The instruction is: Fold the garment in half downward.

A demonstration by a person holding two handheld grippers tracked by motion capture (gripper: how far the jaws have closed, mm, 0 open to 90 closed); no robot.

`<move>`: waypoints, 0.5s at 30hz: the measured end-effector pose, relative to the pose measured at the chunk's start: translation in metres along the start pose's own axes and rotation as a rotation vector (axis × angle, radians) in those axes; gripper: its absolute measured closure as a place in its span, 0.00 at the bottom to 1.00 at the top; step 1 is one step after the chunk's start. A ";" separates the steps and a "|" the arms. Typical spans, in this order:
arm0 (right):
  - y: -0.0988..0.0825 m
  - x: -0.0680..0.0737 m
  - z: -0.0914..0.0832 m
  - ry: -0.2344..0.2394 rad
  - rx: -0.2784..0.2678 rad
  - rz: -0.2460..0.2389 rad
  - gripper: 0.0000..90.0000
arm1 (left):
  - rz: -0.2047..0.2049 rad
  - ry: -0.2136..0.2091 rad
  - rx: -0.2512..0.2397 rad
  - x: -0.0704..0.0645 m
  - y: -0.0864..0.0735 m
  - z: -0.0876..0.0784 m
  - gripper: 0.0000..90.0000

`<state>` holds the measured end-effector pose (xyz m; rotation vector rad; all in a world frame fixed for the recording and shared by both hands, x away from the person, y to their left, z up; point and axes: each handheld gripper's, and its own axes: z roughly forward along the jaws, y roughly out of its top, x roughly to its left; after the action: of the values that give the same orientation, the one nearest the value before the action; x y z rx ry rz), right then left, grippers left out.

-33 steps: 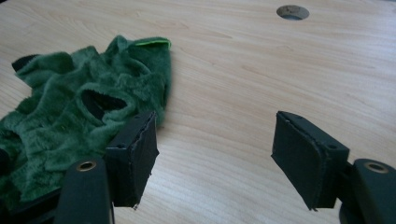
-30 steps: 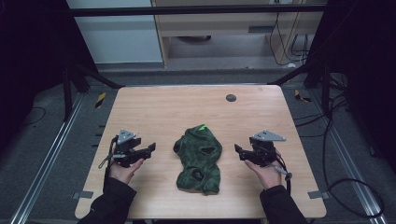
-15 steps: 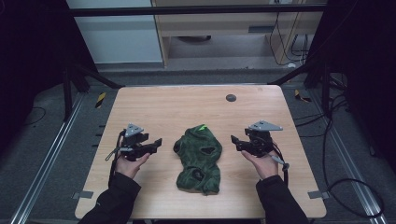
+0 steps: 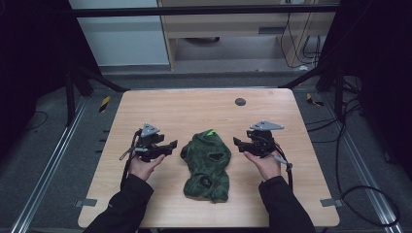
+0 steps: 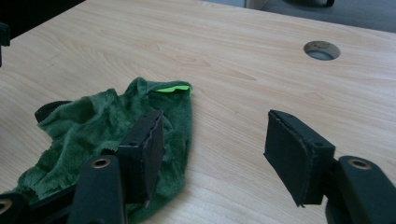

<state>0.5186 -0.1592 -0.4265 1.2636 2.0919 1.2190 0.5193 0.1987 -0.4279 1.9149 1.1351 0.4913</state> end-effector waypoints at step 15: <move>0.007 0.007 0.026 0.026 0.043 -0.004 0.48 | 0.008 -0.003 0.033 -0.005 0.007 0.026 0.48</move>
<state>0.5363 -0.1394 -0.4338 1.2677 2.1494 1.2004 0.5382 0.1812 -0.4364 1.9487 1.1407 0.4771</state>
